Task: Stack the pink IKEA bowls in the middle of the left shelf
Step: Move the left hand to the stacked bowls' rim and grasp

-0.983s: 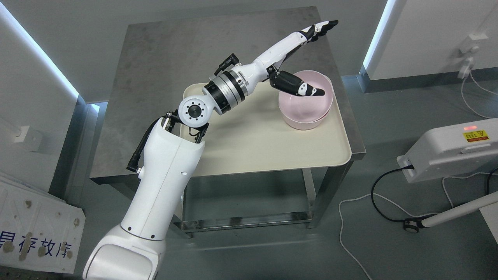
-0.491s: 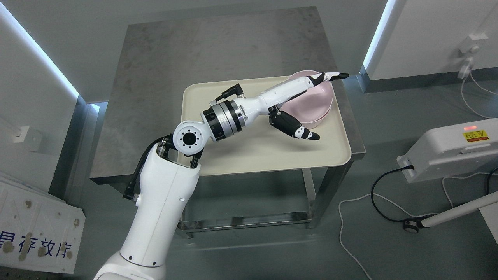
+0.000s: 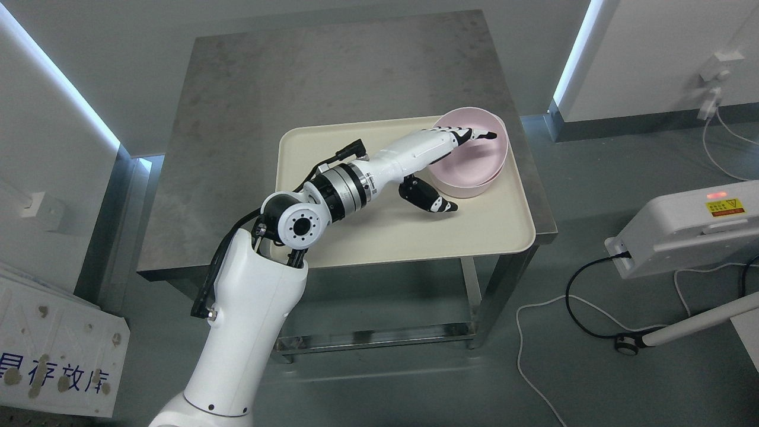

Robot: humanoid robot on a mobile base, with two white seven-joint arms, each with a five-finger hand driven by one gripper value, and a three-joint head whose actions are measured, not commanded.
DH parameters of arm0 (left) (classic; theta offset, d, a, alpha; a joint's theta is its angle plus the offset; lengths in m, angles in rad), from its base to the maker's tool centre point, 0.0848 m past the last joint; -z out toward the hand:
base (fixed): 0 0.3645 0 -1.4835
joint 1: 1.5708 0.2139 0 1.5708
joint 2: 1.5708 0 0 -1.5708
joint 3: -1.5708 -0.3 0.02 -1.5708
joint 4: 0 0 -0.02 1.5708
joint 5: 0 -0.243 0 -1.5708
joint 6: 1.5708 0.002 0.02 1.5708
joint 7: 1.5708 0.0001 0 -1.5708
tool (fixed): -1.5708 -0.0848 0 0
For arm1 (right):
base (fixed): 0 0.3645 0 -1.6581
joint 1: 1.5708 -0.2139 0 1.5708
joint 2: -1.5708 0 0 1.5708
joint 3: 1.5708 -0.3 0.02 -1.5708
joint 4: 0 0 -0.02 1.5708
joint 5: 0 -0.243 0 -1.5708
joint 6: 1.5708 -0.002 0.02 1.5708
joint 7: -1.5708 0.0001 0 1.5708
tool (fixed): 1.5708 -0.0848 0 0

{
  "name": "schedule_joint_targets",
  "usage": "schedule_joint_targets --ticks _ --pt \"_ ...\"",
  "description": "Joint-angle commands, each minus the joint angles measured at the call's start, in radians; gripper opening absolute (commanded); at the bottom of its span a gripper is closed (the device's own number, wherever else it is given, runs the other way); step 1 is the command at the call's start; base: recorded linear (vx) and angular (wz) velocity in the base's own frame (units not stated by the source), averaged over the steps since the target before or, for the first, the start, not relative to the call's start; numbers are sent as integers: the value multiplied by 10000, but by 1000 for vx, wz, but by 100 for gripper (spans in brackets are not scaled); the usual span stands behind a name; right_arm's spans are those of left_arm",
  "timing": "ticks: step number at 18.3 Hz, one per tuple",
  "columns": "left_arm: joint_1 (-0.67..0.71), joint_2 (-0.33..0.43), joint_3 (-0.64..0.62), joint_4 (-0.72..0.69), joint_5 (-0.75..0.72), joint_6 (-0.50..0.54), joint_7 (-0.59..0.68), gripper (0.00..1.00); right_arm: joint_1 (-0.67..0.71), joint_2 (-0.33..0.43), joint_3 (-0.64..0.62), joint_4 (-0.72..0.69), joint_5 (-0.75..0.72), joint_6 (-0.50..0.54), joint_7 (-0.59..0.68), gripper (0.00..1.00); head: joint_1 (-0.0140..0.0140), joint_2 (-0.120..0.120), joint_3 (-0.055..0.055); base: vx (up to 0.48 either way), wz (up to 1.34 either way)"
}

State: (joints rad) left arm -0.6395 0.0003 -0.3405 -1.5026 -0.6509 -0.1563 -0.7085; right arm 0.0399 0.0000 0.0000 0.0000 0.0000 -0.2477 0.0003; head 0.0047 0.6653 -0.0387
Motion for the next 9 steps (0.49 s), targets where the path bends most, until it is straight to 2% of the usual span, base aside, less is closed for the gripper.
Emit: schedule_joint_targets --ticks 1,4,6,9 --pt "75 172 -276 314 -1268 -17 29 84 0 -174 -46 -175 -15 8 -3 100 0 0 0 0 0" --pt "44 172 -353 605 -1299 -93 29 75 0 -174 -46 -175 -15 8 -3 100 0 0 0 0 0" --pt "-32 172 -246 927 -1299 -460 120 66 0 -174 -46 -175 -15 8 -3 100 0 0 0 0 0" --pt "-232 172 -123 1234 -1299 -630 779 55 0 -174 -46 -175 -15 8 -3 100 0 0 0 0 0"
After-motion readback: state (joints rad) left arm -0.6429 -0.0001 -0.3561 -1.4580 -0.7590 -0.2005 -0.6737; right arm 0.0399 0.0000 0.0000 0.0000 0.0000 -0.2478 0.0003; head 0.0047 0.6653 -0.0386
